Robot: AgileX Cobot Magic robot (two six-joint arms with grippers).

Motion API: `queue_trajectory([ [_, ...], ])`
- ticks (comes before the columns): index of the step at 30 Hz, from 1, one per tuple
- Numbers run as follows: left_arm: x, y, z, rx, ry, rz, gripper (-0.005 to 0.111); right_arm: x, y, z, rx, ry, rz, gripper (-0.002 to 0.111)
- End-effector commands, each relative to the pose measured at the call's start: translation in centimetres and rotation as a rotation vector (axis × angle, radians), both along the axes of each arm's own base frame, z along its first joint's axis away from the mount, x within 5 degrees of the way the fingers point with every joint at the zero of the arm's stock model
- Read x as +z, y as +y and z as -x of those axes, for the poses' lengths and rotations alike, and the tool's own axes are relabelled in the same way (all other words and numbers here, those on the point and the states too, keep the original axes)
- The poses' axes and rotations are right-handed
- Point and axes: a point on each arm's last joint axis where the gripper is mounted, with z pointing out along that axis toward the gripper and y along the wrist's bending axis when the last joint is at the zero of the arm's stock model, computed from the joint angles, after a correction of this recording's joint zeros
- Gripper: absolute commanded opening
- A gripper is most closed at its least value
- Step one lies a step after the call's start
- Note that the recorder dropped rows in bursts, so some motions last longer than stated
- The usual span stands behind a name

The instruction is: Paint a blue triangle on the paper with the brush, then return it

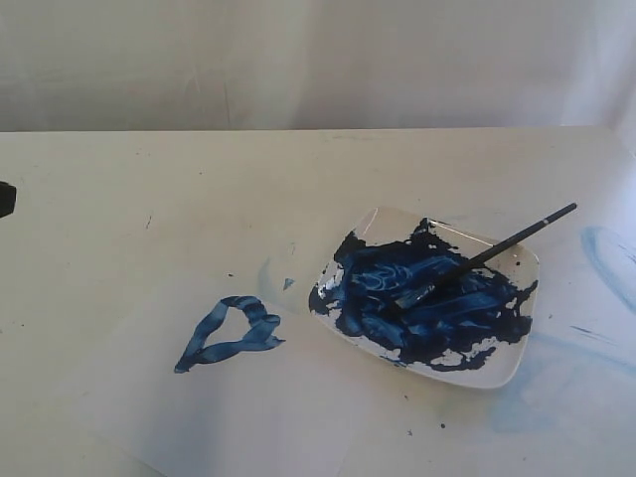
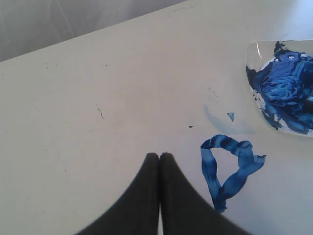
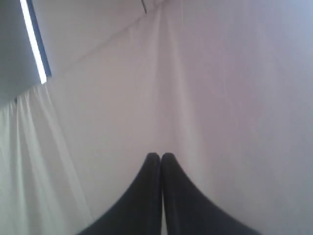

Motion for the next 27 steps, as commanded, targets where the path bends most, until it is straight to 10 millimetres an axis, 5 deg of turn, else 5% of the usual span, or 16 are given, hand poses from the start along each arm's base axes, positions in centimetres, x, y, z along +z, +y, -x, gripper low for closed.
queue_trajectory([
  [1, -0.1, -0.1, 0.2, -0.006, 0.005, 0.017, 0.0, -0.4, -1.3, 0.1, 0.003, 0.04, -0.262, 0.0],
  [11, -0.1, -0.1, 0.1, -0.001, 0.0, 0.017, 0.0, -2.5, -1.2, -1.1, 0.022, 0.007, -0.313, 0.0],
  [27, -0.1, -0.1, 0.1, -0.001, 0.0, 0.017, 0.0, -14.5, -1.3, -5.0, -0.177, 0.615, -0.169, 0.0],
])
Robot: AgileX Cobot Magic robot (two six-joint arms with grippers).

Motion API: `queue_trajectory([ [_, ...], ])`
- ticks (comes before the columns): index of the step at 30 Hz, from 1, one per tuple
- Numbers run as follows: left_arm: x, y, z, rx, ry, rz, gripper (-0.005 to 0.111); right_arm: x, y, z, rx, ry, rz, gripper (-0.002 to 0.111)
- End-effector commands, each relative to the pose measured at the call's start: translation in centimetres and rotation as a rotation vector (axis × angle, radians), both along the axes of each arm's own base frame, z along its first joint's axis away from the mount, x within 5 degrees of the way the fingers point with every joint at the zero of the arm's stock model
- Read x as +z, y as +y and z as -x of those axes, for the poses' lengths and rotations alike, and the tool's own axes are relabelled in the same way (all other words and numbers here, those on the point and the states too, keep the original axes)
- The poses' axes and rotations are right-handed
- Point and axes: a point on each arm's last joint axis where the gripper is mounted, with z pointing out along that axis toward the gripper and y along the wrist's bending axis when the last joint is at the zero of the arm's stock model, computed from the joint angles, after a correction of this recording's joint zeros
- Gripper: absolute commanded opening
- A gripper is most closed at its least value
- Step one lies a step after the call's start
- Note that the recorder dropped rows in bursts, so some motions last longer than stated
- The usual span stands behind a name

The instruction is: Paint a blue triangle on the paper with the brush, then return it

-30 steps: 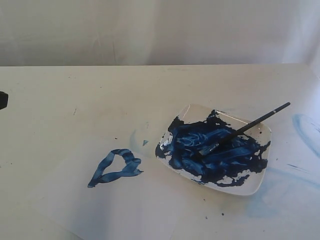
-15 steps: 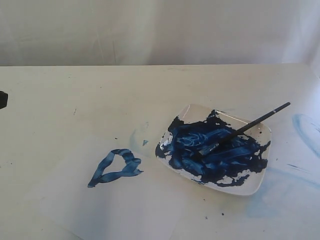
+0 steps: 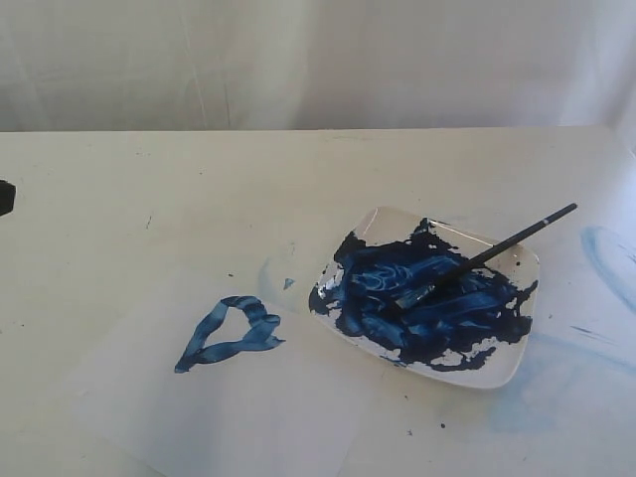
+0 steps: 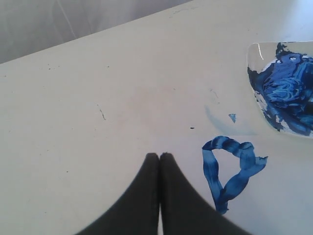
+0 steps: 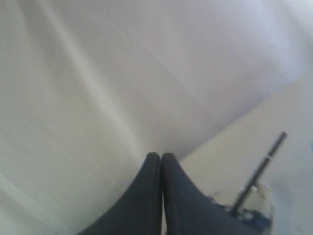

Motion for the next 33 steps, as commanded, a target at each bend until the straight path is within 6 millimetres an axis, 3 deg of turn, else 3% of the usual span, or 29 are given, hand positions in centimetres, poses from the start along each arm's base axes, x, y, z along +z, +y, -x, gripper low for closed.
queue_trajectory([
  [1, -0.1, -0.2, 0.2, -0.006, 0.006, 0.017, 0.0, -3.6, -0.3, -0.4, -0.041, 0.221, 0.052, 0.0],
  [4, -0.1, -0.2, 0.2, -0.006, 0.006, 0.017, 0.0, -5.3, -0.8, -0.1, -0.087, 0.413, 0.083, 0.0],
  [6, -0.1, -0.2, 0.2, -0.006, 0.006, 0.017, 0.0, -5.7, -1.0, 0.0, -0.096, 0.441, 0.175, 0.0],
  [10, -0.1, -0.2, 0.2, -0.006, 0.006, 0.017, 0.0, -5.7, -1.0, 0.0, -0.058, 0.374, 0.599, 0.0],
  [14, -0.1, -0.2, 0.2, -0.006, 0.006, 0.017, 0.0, -5.5, -0.9, -0.1, -0.055, 0.348, 0.626, 0.0],
  [18, -0.1, -0.2, 0.2, -0.006, 0.006, 0.017, 0.0, -5.3, -0.8, -0.1, -0.045, 0.295, 0.765, 0.0],
  [24, -0.1, -0.2, 0.2, -0.006, 0.006, 0.017, 0.0, -5.2, -0.5, -0.1, -0.02, 0.283, 0.711, 0.0],
  [33, -0.1, -0.2, 0.2, -0.006, 0.006, 0.017, 0.0, -5.2, 0.1, 0.0, 0.048, 0.248, 0.792, 0.0],
])
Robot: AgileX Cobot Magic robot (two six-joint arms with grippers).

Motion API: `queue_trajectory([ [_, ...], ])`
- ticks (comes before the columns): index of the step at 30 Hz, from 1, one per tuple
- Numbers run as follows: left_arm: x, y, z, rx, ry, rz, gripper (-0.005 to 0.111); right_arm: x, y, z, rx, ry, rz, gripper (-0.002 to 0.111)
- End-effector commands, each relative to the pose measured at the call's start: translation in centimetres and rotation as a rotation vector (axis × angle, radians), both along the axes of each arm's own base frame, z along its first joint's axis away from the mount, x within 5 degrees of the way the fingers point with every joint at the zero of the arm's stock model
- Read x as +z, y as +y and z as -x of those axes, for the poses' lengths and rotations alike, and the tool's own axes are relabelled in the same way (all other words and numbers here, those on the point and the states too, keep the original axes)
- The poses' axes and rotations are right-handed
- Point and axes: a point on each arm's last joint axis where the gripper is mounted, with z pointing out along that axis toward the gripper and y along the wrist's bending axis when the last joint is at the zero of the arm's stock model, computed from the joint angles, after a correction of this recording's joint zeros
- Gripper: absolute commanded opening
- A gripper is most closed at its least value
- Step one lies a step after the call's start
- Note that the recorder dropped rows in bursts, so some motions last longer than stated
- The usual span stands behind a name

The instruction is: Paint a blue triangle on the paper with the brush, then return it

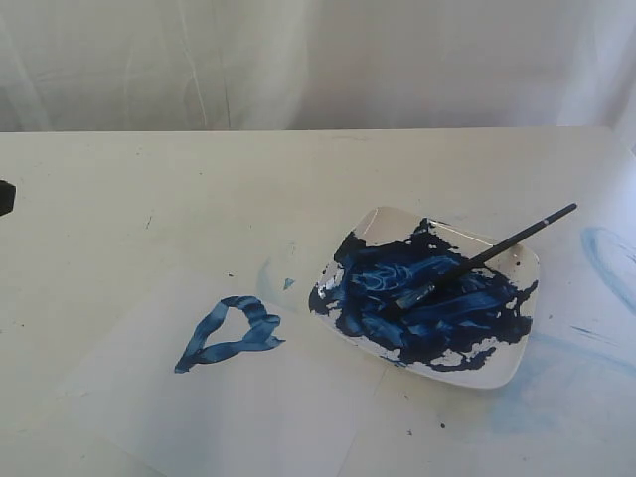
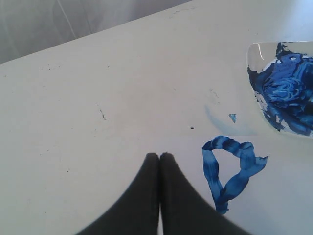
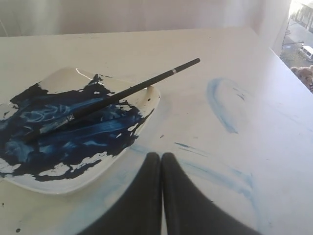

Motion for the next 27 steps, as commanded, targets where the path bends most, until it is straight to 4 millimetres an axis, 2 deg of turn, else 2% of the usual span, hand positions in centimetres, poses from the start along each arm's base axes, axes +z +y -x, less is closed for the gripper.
queue_trajectory([
  [1, -0.1, -0.15, 0.19, -0.006, 0.006, 0.017, 0.0, 0.1, 0.09, 0.0, 0.015, -0.022, 0.011, 0.0],
  [27, -0.1, -0.15, 0.19, -0.006, 0.006, 0.017, 0.0, 0.08, 0.2, 0.03, 0.02, -0.015, -0.018, 0.0],
])
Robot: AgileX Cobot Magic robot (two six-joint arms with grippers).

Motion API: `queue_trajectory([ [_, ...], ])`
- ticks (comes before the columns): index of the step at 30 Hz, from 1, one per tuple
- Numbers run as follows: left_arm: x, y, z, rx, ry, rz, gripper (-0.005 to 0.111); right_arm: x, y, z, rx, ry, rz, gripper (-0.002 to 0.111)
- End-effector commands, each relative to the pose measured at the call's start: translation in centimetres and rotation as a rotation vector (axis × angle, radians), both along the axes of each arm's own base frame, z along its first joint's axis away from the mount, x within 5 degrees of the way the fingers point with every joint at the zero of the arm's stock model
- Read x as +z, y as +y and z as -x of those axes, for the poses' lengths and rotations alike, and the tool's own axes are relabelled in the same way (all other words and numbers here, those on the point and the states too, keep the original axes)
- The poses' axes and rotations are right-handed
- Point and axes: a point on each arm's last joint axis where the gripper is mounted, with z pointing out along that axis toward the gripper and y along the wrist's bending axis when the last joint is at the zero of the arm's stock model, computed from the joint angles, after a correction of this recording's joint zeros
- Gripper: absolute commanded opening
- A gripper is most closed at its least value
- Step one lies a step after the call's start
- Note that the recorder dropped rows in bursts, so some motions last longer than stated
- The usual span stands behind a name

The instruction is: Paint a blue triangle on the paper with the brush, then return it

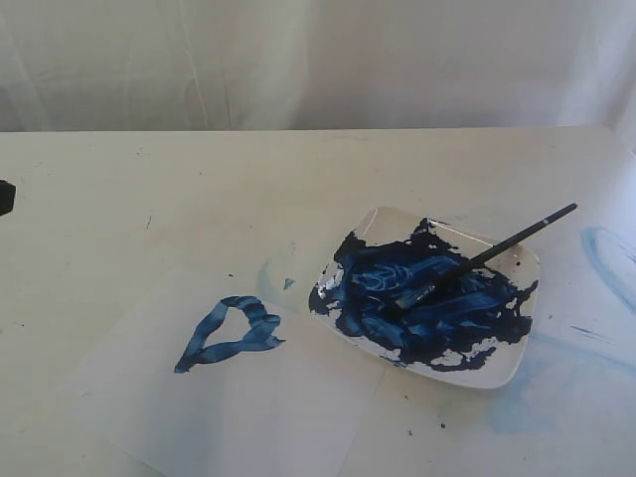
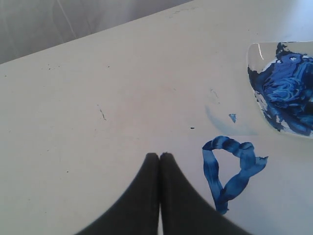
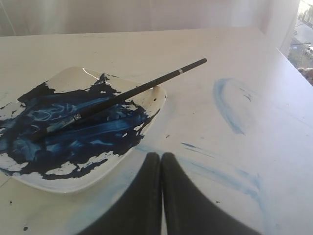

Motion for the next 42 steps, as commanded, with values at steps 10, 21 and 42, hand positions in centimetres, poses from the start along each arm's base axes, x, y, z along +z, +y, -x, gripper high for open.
queue_trajectory([
  [10, -0.1, -0.2, 0.2, -0.006, 0.006, 0.017, 0.0, 0.1, 0.1, 0.0, 0.013, -0.017, -0.003, 0.0],
  [21, 0.0, -0.3, 0.4, -0.017, -0.002, 0.017, 0.0, 0.1, 0.3, 0.1, 0.054, -0.017, -0.003, 0.0],
  [42, 4.6, 1.4, 7.7, 0.07, -0.365, 0.042, 0.0, 0.1, 0.3, 0.1, 0.054, -0.016, -0.003, 0.0],
])
